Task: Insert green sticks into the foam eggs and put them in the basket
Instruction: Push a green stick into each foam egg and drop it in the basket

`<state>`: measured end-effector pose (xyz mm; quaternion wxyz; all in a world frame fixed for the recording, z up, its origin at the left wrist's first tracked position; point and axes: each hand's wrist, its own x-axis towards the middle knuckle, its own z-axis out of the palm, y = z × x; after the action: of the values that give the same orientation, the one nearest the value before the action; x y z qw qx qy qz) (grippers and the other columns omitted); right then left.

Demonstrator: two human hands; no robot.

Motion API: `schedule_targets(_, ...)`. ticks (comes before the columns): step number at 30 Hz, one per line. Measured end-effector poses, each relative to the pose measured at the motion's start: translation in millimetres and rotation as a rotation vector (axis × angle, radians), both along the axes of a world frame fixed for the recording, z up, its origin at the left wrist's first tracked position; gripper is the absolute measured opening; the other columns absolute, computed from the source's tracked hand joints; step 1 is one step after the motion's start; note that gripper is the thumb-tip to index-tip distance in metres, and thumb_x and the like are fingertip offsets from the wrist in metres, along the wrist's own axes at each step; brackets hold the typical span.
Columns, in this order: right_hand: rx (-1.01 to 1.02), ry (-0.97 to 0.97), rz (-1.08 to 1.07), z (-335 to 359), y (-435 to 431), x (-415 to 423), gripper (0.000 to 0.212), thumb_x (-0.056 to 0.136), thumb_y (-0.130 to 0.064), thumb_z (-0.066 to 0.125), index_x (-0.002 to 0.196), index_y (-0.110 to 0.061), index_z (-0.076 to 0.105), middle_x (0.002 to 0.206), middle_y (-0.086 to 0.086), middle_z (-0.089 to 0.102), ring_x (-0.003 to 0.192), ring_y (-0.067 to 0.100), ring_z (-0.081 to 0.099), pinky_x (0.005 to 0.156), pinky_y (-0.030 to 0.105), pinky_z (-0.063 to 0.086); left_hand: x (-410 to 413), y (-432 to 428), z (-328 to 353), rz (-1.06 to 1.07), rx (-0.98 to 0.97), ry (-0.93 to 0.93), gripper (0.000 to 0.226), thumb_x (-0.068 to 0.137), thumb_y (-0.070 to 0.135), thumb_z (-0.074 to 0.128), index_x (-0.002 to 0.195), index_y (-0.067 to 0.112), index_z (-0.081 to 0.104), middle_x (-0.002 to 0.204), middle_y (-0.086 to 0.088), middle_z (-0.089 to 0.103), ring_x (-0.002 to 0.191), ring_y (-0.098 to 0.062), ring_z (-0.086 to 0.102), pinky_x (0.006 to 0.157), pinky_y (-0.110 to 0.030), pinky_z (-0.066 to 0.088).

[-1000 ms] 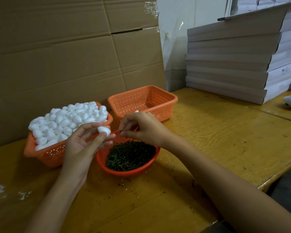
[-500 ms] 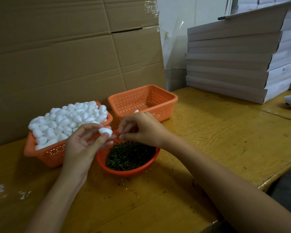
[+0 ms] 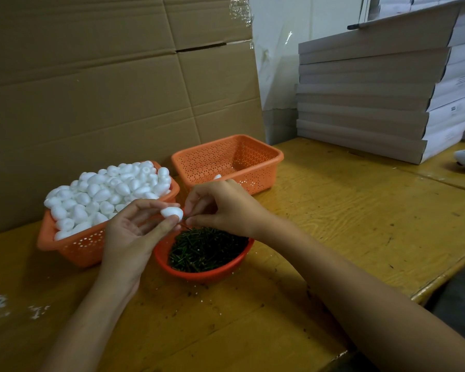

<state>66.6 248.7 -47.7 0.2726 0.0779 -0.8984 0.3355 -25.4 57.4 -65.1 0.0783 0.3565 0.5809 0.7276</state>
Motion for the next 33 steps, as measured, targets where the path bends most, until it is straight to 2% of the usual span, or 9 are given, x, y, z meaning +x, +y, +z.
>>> schedule_targets(11, -0.019, -0.006, 0.037, 0.9, -2.5, 1.0, 0.023, 0.089, -0.011, 0.082, 0.105, -0.009, 0.066, 0.079, 0.0, 0.08, 0.079, 0.005, 0.076, 0.086, 0.044, 0.057, -1.9, -1.4, -0.8, 0.005, -0.052, 0.049, 0.025, 0.07, 0.019, 0.087, 0.093, 0.028, 0.08, 0.108, -0.008, 0.082, 0.106, -0.024, 0.079, 0.079, -0.027, 0.065)
schedule_targets(16, -0.098, -0.021, 0.092, -1.0, -3.0, 0.5, 0.023, 0.091, -0.007, 0.08, 0.106, -0.007, 0.063, 0.082, 0.003, 0.08, 0.073, 0.011, 0.078, 0.077, 0.045, 0.063, -2.0, -2.1, -0.1, -0.008, -0.05, 0.028, 0.028, 0.069, 0.024, 0.088, 0.096, 0.028, 0.08, 0.108, -0.009, 0.082, 0.102, -0.026, 0.079, 0.079, -0.028, 0.065)
schedule_targets(21, -0.167, -0.036, 0.135, -0.5, -2.7, 0.0, 0.025, 0.092, -0.003, 0.078, 0.11, -0.002, 0.061, 0.085, 0.008, 0.08, 0.074, 0.016, 0.079, 0.068, 0.039, 0.065, -2.9, -2.2, 0.0, -0.007, -0.062, 0.027, 0.028, 0.071, 0.023, 0.087, 0.097, 0.029, 0.081, 0.106, -0.008, 0.082, 0.096, -0.025, 0.08, 0.08, -0.028, 0.065)
schedule_targets(26, -0.221, -0.067, 0.151, -0.5, -2.8, -0.5, 0.024, 0.093, -0.002, 0.076, 0.111, -0.002, 0.06, 0.085, 0.01, 0.08, 0.075, 0.02, 0.079, 0.067, 0.039, 0.065, -4.0, -3.0, 0.1, -0.018, -0.071, 0.03, 0.031, 0.07, 0.026, 0.087, 0.1, 0.029, 0.081, 0.107, -0.009, 0.082, 0.092, -0.026, 0.08, 0.082, -0.029, 0.065)
schedule_targets(33, -0.257, -0.072, 0.151, -0.6, -5.5, 2.8, 0.029, 0.094, -0.001, 0.075, 0.113, 0.002, 0.053, 0.088, 0.015, 0.079, 0.08, 0.028, 0.078, 0.072, 0.052, 0.063, -5.4, -3.1, -0.8, -0.022, -0.062, 0.025, 0.028, 0.074, 0.021, 0.086, 0.101, 0.026, 0.081, 0.11, -0.01, 0.082, 0.094, -0.026, 0.08, 0.083, -0.029, 0.065)
